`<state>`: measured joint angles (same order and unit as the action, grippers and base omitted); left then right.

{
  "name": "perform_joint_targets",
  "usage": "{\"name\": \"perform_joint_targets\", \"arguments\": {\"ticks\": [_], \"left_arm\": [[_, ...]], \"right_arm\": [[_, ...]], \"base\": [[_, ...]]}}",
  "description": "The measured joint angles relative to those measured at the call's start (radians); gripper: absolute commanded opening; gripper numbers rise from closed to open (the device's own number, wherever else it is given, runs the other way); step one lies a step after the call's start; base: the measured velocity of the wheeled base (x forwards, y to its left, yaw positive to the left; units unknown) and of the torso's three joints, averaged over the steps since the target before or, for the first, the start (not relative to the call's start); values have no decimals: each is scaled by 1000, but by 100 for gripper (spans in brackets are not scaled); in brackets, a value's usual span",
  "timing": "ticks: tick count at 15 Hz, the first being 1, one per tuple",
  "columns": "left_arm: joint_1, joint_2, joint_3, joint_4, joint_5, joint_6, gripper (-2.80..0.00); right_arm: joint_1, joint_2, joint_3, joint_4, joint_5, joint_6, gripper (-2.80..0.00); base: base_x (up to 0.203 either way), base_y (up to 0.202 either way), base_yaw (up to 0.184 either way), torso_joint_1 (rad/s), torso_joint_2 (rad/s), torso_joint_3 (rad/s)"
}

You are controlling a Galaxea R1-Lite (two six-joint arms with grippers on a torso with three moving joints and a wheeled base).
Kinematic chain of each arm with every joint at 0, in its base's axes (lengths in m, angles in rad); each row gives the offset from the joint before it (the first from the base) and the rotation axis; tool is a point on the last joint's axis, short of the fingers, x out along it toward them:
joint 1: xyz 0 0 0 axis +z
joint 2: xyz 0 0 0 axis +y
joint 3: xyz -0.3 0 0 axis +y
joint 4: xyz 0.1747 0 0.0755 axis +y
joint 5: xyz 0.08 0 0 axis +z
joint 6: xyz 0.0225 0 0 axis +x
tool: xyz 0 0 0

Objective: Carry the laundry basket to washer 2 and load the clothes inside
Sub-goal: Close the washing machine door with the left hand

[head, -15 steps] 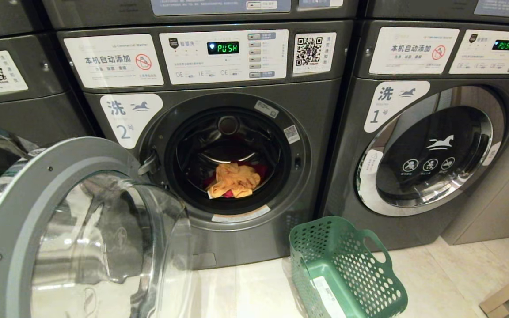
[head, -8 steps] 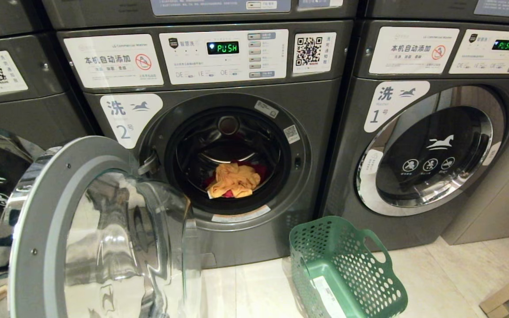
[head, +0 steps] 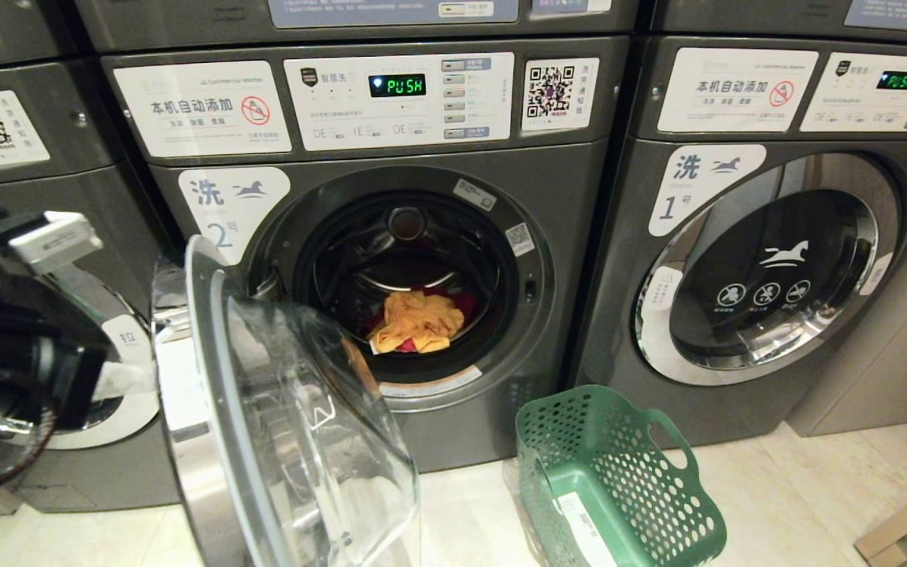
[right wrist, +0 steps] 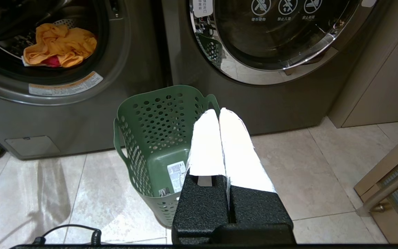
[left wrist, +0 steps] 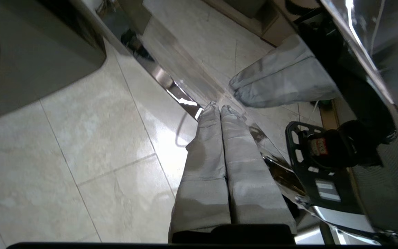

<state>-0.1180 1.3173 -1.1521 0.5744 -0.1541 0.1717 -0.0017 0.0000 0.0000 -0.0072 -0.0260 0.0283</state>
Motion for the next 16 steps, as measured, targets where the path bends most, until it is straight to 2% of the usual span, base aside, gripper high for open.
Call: {"name": "perform_joint_targets", "arguments": {"ticks": [4, 6, 8, 9, 11, 12, 13, 14, 16], "left_arm": [[-184, 173, 35, -332, 174, -43, -280], [-276, 319, -30, -498, 292, -61, -280], [-352, 485, -174, -643, 390, -66, -280], [-384, 582, -295, -707, 433, -58, -280], [-431, 773, -562, -820, 523, -10, -280], [-451, 860, -687, -916, 560, 26, -280], [-469, 917, -760, -984, 594, 60, -280], [-489, 950, -796, -1047, 623, 89, -280], [-512, 969, -755, -1149, 678, 139, -280]], "right_arm": [[0, 0, 0, 1, -1, -4, -280], [0, 0, 0, 1, -1, -9, -280], [0, 0, 0, 1, 0, -13, -280], [0, 0, 0, 1, 0, -14, -280], [0, 0, 0, 1, -1, -14, -280], [0, 0, 0, 1, -1, -15, -280], [0, 0, 0, 1, -1, -15, -280], [0, 0, 0, 1, -1, -14, -280], [1, 0, 0, 1, -1, -13, -280]], "base": [[0, 0, 0, 0, 0, 0], [0, 0, 0, 0, 0, 0], [0, 0, 0, 0, 0, 0], [0, 0, 0, 0, 0, 0], [0, 0, 0, 0, 0, 0], [0, 0, 0, 0, 0, 0], [0, 0, 0, 0, 0, 0], [0, 0, 0, 0, 0, 0], [0, 0, 0, 0, 0, 0]]}}
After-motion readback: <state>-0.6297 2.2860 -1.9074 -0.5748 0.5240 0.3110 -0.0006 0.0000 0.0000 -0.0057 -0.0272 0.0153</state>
